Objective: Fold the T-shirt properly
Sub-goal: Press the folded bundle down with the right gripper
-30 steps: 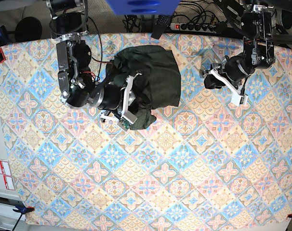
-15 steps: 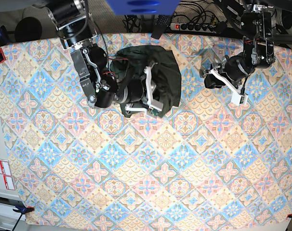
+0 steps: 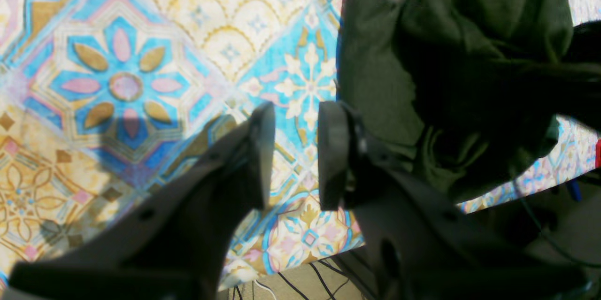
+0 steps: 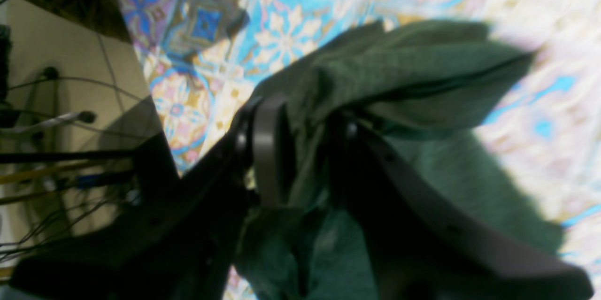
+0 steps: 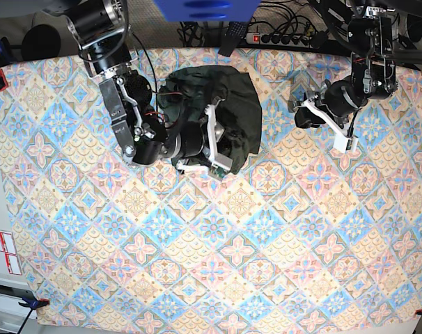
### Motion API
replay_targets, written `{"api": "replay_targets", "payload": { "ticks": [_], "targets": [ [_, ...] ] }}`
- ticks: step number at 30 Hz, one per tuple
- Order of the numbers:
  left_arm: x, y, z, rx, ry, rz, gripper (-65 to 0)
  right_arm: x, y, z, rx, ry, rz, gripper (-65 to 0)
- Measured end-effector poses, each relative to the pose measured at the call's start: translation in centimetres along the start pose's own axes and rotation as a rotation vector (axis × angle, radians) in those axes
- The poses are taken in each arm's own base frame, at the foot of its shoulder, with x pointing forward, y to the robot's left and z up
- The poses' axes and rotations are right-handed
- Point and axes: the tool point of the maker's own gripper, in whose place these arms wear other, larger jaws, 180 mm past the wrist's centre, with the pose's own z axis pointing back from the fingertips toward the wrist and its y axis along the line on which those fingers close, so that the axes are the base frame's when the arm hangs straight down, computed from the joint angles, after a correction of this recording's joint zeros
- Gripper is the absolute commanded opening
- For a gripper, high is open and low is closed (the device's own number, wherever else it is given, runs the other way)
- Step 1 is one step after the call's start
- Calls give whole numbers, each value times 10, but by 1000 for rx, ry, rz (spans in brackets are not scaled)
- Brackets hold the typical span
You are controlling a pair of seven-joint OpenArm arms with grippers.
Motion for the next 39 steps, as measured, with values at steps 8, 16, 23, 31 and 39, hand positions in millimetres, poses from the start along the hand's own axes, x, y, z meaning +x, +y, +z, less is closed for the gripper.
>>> {"api": "replay_targets", "payload": {
  "ticks": [8,16,23,31,39],
  "targets": [
    [-10,-19,-8,-50,38,-21,-509,-60,-47,51,-177,66,-122,-489],
    [-10,-20,-9,-49,38,-30,-509,-88,-56,45,-206,162,-133,-489],
    [-9,-20,-9,-49,38,-30,-509,-89,-7,6,-49,236,-14,-489],
    [-17,-30,-13,-76,61,-42,-510,-102,32,-13,63,316,80,-489],
    [-20,-54,-22,-128,49,-6,-510,-95,12,4,-2,278,59,-489]
  ]
}}
